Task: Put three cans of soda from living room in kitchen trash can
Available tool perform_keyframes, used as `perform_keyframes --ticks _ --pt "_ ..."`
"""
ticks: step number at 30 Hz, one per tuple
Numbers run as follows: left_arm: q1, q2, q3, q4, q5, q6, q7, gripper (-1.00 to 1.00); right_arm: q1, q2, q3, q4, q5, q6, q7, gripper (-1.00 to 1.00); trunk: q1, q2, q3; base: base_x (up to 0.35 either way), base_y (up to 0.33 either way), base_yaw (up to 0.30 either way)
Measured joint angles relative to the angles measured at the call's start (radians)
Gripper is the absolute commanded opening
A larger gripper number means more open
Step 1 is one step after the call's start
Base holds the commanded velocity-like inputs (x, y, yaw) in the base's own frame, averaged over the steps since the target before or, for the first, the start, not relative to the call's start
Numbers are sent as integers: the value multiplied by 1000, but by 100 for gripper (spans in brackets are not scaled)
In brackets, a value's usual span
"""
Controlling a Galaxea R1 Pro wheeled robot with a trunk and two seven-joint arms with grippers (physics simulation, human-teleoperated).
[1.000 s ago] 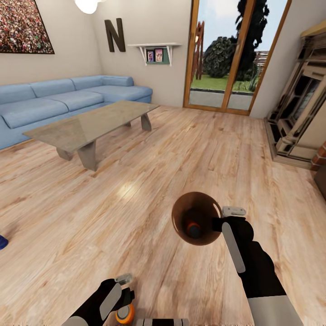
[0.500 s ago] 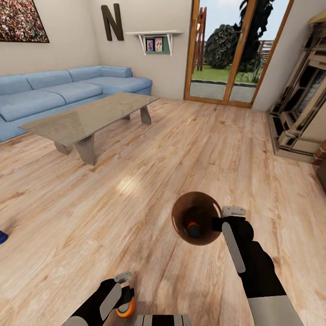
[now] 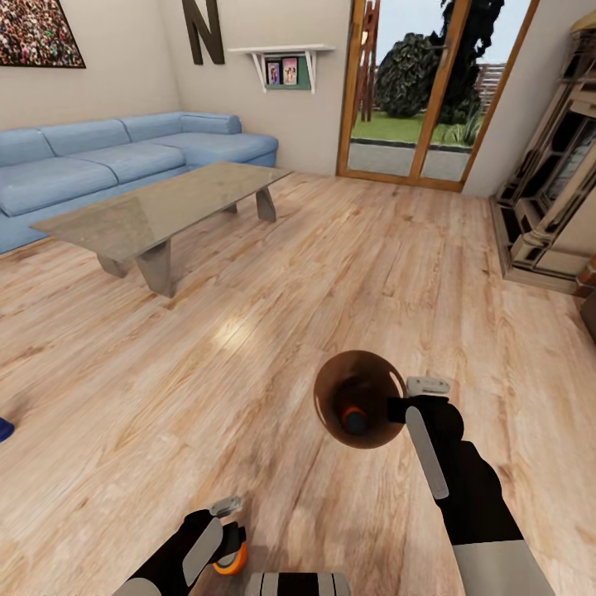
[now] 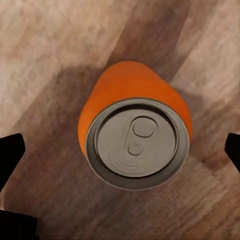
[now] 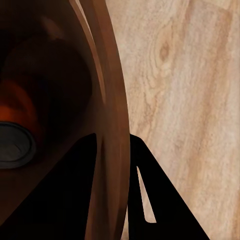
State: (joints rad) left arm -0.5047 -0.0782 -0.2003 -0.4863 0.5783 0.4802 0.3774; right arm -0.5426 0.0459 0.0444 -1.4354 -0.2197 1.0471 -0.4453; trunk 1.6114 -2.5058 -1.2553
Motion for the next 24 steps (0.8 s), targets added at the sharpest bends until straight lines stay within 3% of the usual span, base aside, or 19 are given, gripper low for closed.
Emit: perform_keyframes --ticks 24 --pt "-1 0 -10 0 -1 -61 1 100 0 1 1 -1 0 0 0 -100 0 0 0 0 0 0"
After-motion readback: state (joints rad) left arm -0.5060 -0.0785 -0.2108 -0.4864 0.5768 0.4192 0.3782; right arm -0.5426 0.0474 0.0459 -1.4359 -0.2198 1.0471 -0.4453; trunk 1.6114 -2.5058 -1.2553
